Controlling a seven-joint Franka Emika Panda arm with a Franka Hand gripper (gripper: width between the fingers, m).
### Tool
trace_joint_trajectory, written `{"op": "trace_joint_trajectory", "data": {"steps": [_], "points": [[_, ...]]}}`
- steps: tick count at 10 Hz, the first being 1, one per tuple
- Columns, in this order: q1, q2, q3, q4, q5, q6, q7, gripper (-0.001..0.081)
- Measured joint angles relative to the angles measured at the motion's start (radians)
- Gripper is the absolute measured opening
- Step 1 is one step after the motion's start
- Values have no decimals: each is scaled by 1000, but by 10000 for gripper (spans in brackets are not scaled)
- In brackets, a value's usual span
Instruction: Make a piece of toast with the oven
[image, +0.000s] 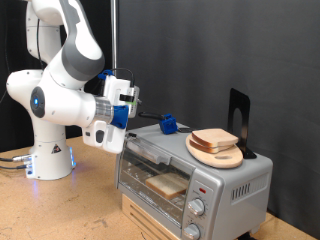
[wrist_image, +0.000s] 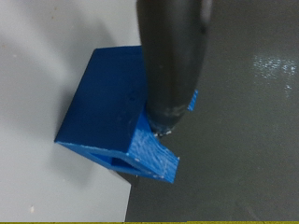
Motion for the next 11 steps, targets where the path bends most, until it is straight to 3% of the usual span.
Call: {"op": "trace_joint_trajectory", "data": {"steps": [3,7,8,9,11], "points": [[-44,-18,-52,15,-7,-38,28,682],[-107,-14,-130,100,-64,-105,58,682],[-115,8,-138,130,-97,-126,60,682],[-115,7,-137,126,-90,-126,60,682],[-114,9,-137,120,-20,-112,62,682]]}}
